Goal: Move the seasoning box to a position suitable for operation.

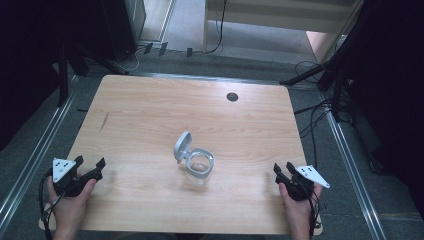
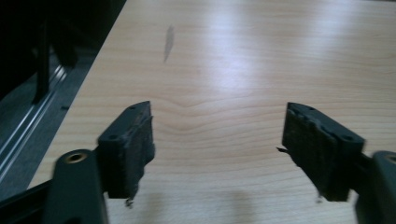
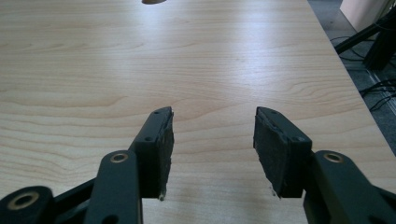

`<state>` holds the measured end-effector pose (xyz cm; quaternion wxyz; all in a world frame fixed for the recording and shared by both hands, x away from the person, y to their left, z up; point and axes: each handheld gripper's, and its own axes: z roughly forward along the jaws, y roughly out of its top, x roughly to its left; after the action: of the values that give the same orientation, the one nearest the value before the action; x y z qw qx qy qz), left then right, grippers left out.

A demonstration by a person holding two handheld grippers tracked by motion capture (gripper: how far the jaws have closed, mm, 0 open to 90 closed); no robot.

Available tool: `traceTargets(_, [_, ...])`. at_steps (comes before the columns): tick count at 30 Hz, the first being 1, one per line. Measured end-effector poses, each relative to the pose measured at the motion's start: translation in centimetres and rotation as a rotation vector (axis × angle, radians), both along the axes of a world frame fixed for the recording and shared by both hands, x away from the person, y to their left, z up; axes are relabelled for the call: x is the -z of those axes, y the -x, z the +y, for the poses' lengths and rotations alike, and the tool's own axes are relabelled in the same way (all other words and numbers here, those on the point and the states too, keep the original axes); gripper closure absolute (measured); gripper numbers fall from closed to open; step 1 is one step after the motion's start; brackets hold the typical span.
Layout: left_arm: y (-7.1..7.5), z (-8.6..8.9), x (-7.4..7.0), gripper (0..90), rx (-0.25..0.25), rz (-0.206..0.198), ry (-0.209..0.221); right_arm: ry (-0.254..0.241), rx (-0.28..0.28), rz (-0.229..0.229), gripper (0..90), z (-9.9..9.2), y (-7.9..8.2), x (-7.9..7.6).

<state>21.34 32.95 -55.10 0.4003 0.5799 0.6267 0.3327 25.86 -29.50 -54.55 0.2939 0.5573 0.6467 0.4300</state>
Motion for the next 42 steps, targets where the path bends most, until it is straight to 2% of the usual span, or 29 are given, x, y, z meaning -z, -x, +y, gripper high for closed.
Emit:
traceTargets(3, [0.2,0.0,0.0,33.5,0.005,-0.019,-0.005,-0.001,-0.009,-0.007,57.1,0.1,0.1,0.0])
traceTargets(4, [0.5,-0.3,-0.1,39.2,0.008,-0.031,-0.035,0.006,-0.011,-0.01,62.5,0.2,0.1,-0.1])
traceTargets(5, [0.5,-0.3,-0.1,42.6,0.008,-0.031,-0.035,0.006,-0.011,-0.01,62.5,0.2,0.1,-0.1])
traceTargets(6, [0.8,-1.0,-0.3,46.2,0.018,-0.04,-0.095,-0.024,-0.011,-0.02,65.4,0.4,0.0,-0.5])
traceTargets(7, [0.7,-1.4,-0.4,49.2,0.018,-0.034,-0.097,-0.039,-0.015,-0.041,66.6,0.6,0.0,-0.7])
traceTargets(9, [0.7,-1.6,-0.4,56.7,0.028,-0.032,-0.082,-0.045,-0.019,-0.055,66.7,0.7,-0.1,-1.0])
traceTargets(10, [0.5,-2.7,-0.6,60.1,0.07,-0.02,-0.069,-0.056,-0.02,-0.066,69.4,1.2,-0.3,-1.4])
traceTargets(11, [0.4,-3.4,-0.7,62.5,0.087,-0.013,-0.049,-0.066,-0.014,-0.059,70.8,1.5,-0.4,-1.4])
traceTargets(13, [0.2,-4.9,-1.2,69.4,0.145,-0.004,0.024,-0.12,-0.025,-0.054,78.0,2.2,-0.6,-1.6])
traceTargets(14, [0.2,-4.9,-1.2,73.1,0.145,-0.004,0.024,-0.12,-0.025,-0.054,78.0,2.2,-0.6,-1.6])
traceTargets(15, [-0.3,-6.4,-1.6,76.1,0.196,0.014,0.072,-0.13,-0.049,-0.049,83.2,3.0,-0.7,-1.8])
traceTargets(18, [-1.4,-9.4,-2.4,82.6,0.278,0.014,0.077,-0.127,-0.096,-0.049,89.4,4.5,-1.0,-2.3])
traceTargets(19, [-1.4,-9.4,-2.4,85.0,0.278,0.014,0.077,-0.127,-0.096,-0.049,89.4,4.5,-1.0,-2.3])
traceTargets(21, [-2.0,-11.6,-2.7,90.0,0.319,0.014,0.115,-0.116,-0.165,-0.046,90.0,6.5,-1.4,-2.7])
traceTargets(24, [-2.2,-13.9,-2.6,90.0,0.369,0.012,0.136,-0.127,-0.216,-0.046,90.0,8.3,-1.6,-3.1])
traceTargets(26, [-1.8,-15.3,-2.5,90.0,0.403,0.015,0.122,-0.145,-0.258,-0.045,90.0,9.5,-1.8,-3.3])
traceTargets(27, [-1.8,-15.3,-2.5,90.0,0.403,0.015,0.122,-0.145,-0.258,-0.045,90.0,9.5,-1.8,-3.3])
traceTargets(28, [-1.3,-16.5,-2.5,90.0,0.44,0.02,0.104,-0.161,-0.307,-0.054,90.0,11.0,-1.8,-3.3])
traceTargets(30, [-0.9,-17.1,-2.6,90.0,0.456,0.017,0.095,-0.165,-0.321,-0.054,90.0,11.4,-1.9,-3.3])
traceTargets(31, [-0.3,-18.1,-2.6,90.0,0.486,0.017,0.094,-0.158,-0.371,-0.044,90.0,12.8,-2.2,-3.1])
traceTargets(32, [0.0,-18.7,-2.6,90.0,0.504,0.017,0.092,-0.159,-0.386,-0.042,90.0,13.2,-2.3,-3.1])
traceTargets(34, [0.3,-19.6,-2.5,90.0,0.524,0.015,0.085,-0.165,-0.404,-0.038,90.0,14.1,-2.5,-2.9])
traceTargets(37, [0.6,-20.4,-2.4,90.0,0.551,0.023,0.083,-0.149,-0.426,-0.043,90.0,14.9,-2.5,-2.8])
traceTargets(39, [0.7,-20.8,-2.4,90.0,0.57,0.024,0.082,-0.173,-0.445,-0.043,90.0,15.1,-2.5,-2.8])
traceTargets(42, [0.8,-21.3,-2.4,90.0,0.58,0.018,0.076,-0.17,-0.469,-0.051,90.0,15.5,-2.7,-2.9])
